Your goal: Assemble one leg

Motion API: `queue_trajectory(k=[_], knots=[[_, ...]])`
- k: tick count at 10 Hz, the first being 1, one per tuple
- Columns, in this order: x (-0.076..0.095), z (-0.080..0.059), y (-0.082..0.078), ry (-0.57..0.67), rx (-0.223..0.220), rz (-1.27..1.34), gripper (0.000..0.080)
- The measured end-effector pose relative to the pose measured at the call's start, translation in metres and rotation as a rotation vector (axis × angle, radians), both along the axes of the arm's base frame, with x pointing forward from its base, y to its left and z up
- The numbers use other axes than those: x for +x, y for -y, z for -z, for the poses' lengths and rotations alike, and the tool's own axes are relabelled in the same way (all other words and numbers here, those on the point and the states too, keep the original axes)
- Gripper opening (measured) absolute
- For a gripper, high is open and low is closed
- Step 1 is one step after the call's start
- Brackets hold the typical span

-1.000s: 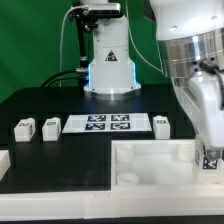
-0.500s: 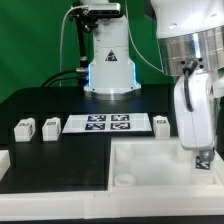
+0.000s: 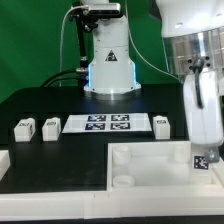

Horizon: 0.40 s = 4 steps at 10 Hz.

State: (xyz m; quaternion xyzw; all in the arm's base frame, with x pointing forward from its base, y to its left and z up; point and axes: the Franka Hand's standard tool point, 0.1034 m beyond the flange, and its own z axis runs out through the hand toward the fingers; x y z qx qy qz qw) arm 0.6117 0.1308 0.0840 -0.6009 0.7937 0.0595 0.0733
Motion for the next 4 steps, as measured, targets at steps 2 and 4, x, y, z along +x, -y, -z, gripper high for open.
queue_trajectory(k=[2,4], knots=[[-0.0043,-0.0200,-0.0015,0.019,0.007,-0.010,0.0646],[-0.0055,-0.0149,-0.0020,0.012,0.005,-0.014,0.0649]])
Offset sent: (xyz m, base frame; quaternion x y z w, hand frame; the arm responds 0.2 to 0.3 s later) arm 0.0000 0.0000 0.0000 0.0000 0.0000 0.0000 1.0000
